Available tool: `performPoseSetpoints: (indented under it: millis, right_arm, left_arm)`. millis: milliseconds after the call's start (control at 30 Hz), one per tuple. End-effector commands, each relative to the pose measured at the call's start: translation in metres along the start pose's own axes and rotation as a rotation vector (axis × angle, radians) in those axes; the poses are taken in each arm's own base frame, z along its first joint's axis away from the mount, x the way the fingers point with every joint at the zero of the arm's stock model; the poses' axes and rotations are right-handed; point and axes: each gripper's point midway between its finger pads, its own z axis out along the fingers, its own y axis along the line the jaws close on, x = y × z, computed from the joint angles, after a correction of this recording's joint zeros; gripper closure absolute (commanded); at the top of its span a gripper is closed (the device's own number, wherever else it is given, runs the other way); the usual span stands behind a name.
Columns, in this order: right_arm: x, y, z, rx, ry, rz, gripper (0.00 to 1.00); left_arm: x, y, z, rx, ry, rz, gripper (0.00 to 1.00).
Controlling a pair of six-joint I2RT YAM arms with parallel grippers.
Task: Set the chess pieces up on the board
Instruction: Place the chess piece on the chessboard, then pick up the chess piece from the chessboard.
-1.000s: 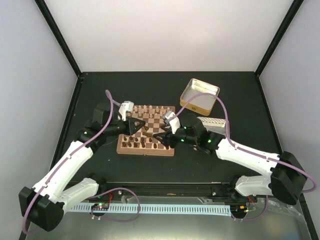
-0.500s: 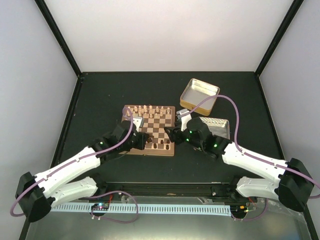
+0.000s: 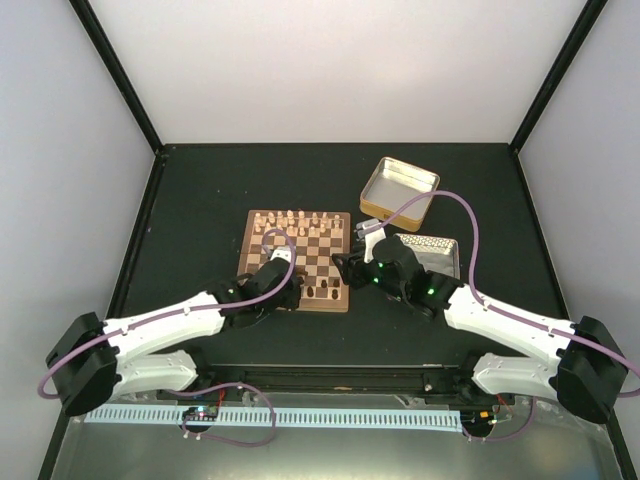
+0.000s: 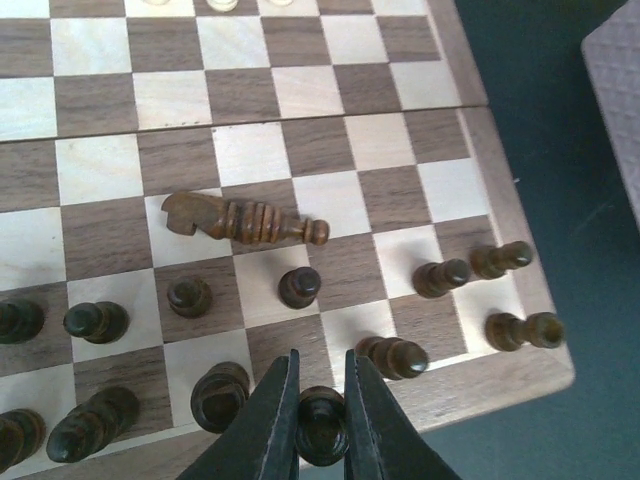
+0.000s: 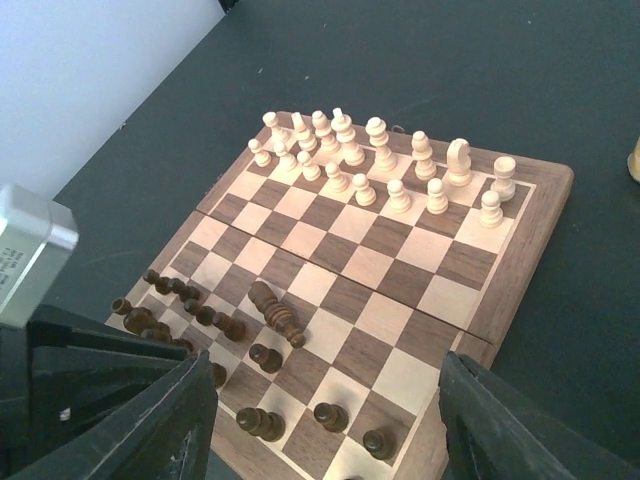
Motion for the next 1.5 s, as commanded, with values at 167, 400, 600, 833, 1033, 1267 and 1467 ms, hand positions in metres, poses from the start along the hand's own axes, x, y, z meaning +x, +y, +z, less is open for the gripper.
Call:
performPoseSetpoints:
  millis: [167,400,600,833,1033,1267,1467]
  right_arm:
    - [-0.003,-0.007,-0.006,0.031,-0.022,0.003,0.38]
    - [-0.006,-0.009,-0.011,0.038,-0.032,0.004,0.38]
    - [-0.006,-0.008,-0.012,0.036,-0.031,0.002,0.38]
    - [-0.005,-0.008,-0.012,0.035,-0.026,0.003,0.38]
    - [-0.005,-0.007,-0.012,0.030,-0.024,0.005,0.38]
    - [-0.005,-0.005,-0.011,0.022,-0.018,0.008,0.38]
    - [-0.003,0.002,-0.006,0.003,0.034,0.010,0.38]
  left_arm:
    - [-0.008,-0.004,0.011,-0.056,-0.040,-0.018,0.97]
    - [-0.003,-0.004,0.019,-0.077,-0.017,-0.020,0.94]
    - [-0.003,-0.006,0.022,-0.073,-0.014,-0.016,0.89]
    - [-0.006,-0.008,0.022,-0.068,-0.020,-0.007,0.82]
    - [-0.008,-0.010,0.020,-0.061,-0.021,-0.005,0.77]
    - [-0.021,-0.014,0.005,-0.047,-0.049,-0.006,0.73]
    - [-0.062,-0.017,-0.030,-0.035,-0.168,-0.011,0.66]
